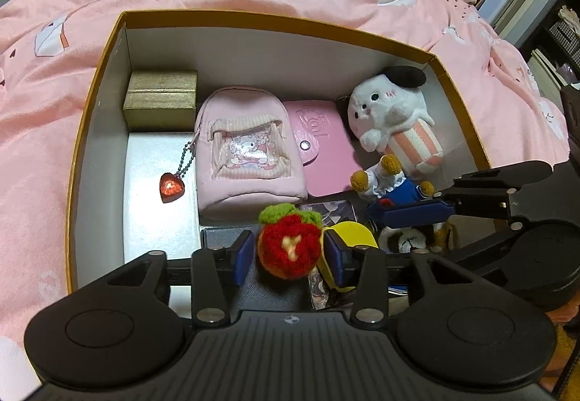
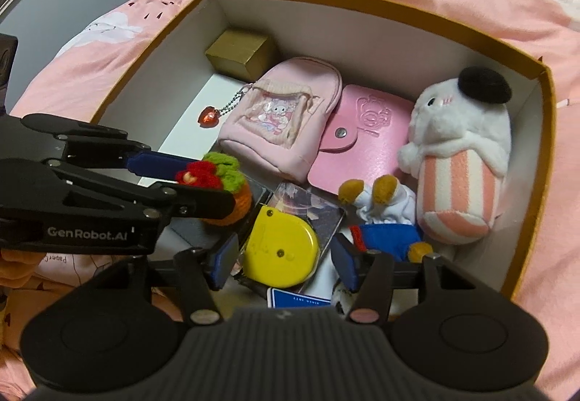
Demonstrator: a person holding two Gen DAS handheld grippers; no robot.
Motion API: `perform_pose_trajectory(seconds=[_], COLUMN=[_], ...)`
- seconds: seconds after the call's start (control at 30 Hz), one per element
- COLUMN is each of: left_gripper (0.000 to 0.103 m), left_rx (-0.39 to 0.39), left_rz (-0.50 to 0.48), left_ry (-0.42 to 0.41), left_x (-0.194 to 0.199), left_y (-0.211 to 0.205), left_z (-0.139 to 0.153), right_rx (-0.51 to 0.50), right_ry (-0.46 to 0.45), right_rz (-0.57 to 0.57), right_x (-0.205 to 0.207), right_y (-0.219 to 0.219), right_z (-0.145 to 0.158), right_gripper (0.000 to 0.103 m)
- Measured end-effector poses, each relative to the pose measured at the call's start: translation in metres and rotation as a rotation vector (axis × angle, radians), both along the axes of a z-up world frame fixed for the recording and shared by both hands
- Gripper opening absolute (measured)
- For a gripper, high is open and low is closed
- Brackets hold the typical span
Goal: Organize objects
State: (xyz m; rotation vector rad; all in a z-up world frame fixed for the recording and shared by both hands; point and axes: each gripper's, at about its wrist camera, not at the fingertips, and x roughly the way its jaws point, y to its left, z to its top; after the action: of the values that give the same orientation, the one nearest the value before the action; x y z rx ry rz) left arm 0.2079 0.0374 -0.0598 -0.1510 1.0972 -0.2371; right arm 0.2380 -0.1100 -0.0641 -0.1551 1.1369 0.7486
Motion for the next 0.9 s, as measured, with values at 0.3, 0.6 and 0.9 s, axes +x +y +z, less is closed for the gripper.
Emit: perform_pose_trajectory(seconds=[0.3,0.6,0.9], left_gripper=[0.064,0.078,0.089], left_rx=[-0.016,0.052,0.164], left_rz=[0.011,0.089,0.187], left_ry=[-0.064,-0.356,-0.569], left_x=[-0.015,-0.061,-0.098], left_y=[-0.004,-0.021,-0.032], left_z=[0.017,0.056,0.071], right_rx=[-0.005,-0.007,0.043], right_ry=[-0.075,-0.314,-0.541], right_rz=[-0.024,-0.112,-0.255], right_x=[-0.018,-0.058,-0.11], right_y=[-0.01,-0.033,-0.054], right_z=[0.02,0.061,0.086], right_gripper=[0.062,0.066,0.085])
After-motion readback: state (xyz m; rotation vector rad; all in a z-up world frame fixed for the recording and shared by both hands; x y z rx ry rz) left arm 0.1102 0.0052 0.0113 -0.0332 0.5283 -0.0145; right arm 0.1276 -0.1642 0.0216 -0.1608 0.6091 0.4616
